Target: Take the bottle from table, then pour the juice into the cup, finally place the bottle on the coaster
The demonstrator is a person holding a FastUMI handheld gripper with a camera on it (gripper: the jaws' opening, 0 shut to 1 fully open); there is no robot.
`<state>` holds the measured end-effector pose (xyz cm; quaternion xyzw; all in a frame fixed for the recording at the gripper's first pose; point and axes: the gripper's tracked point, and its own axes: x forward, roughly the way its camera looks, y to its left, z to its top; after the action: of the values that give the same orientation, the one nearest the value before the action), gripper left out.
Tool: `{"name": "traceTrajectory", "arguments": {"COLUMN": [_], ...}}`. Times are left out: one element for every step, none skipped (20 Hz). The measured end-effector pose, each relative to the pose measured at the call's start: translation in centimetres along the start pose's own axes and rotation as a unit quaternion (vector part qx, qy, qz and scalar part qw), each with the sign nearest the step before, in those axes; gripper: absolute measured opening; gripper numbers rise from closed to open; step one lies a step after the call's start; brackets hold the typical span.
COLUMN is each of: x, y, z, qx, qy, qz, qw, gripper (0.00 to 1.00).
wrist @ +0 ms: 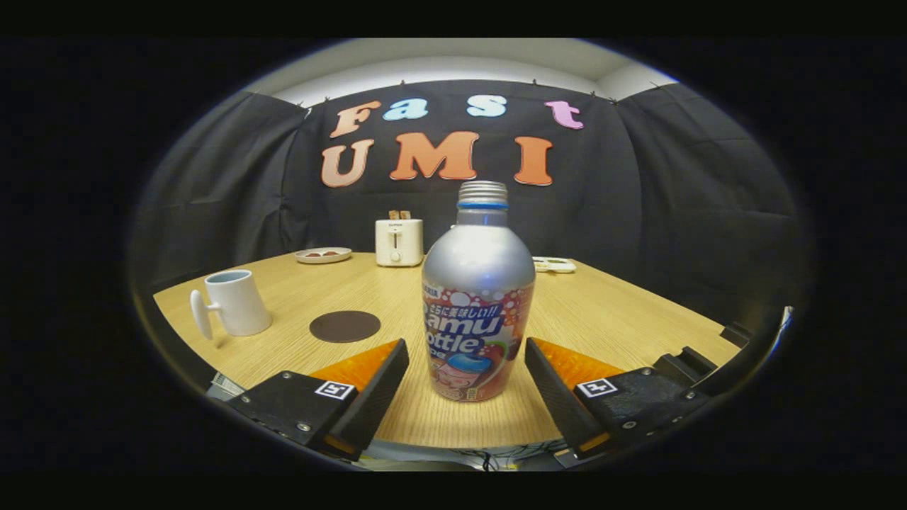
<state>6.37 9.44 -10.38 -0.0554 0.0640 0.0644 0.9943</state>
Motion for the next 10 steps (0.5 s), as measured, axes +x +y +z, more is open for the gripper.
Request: {"name": "traceTrajectory", "arguments": {"x": [0.15,0.30,0.44,0.53,0.51,0.42,0.57,0.52,0.48,0.49], "y": [0.15,0.10,-0.02,-0.15,-0.04,-0.01,-0.03,-0.09,0.11,0.28], "z": [-0.23,-0.37,-0.51,-0.60,-0.42,-0.42,-0.56,-0.57,-0.46,-0.43], "qx": [0.001,0.002,0.001,0.004,0.009,0.009,0.009,0.010,0.009,0.008], "qy": [0.001,0.003,0.005,0.007,0.004,0.004,0.004,0.005,0.005,0.006], "qz": [0.003,0.001,-0.002,-0.002,-0.001,0.000,-0.001,-0.002,-0.001,0.001], "qw": [1.000,1.000,1.000,1.000,1.000,1.000,1.000,1.000,1.000,1.000], "gripper": [0.97,0.93,0.91,0.86,0.82,0.79,0.78,0.77,0.77,0.76]}}
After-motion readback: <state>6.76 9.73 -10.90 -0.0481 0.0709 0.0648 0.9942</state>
